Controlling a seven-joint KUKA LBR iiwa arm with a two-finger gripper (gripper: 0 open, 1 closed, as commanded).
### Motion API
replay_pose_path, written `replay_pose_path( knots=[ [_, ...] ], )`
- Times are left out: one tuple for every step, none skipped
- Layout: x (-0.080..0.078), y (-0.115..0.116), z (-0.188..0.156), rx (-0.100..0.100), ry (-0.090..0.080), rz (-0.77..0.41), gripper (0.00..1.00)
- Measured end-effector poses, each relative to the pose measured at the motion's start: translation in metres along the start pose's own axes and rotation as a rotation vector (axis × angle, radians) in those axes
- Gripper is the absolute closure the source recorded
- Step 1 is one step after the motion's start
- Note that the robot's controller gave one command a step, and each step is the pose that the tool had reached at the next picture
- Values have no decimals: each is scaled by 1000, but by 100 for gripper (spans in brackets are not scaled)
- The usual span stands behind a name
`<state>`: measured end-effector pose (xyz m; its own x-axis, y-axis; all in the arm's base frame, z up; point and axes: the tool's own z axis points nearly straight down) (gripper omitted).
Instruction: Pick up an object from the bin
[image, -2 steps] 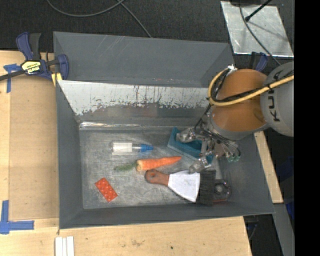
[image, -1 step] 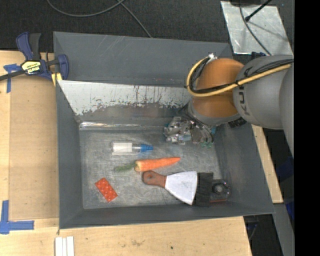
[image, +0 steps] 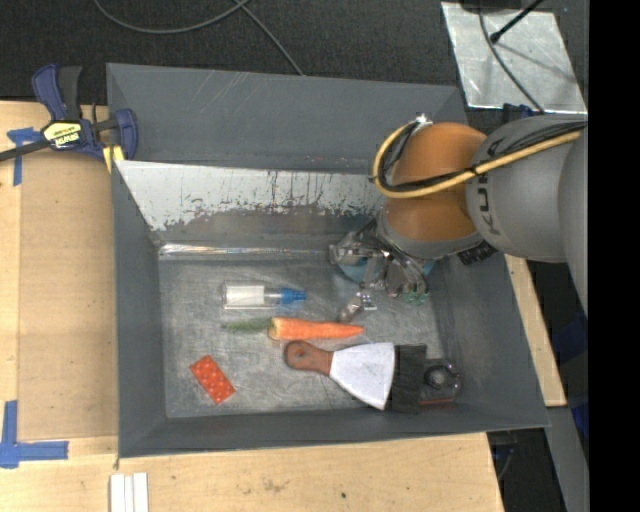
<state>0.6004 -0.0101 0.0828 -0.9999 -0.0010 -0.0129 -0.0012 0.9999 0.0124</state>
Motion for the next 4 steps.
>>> replay_pose_path(
  knots=[
    [0,0,0,0,-1,0,0],
    [11,27,-20,13,10,-82,0],
    [4,73,-10,13,1,-56,0],
    [2,150,7,16,2,-4,100]
  ],
)
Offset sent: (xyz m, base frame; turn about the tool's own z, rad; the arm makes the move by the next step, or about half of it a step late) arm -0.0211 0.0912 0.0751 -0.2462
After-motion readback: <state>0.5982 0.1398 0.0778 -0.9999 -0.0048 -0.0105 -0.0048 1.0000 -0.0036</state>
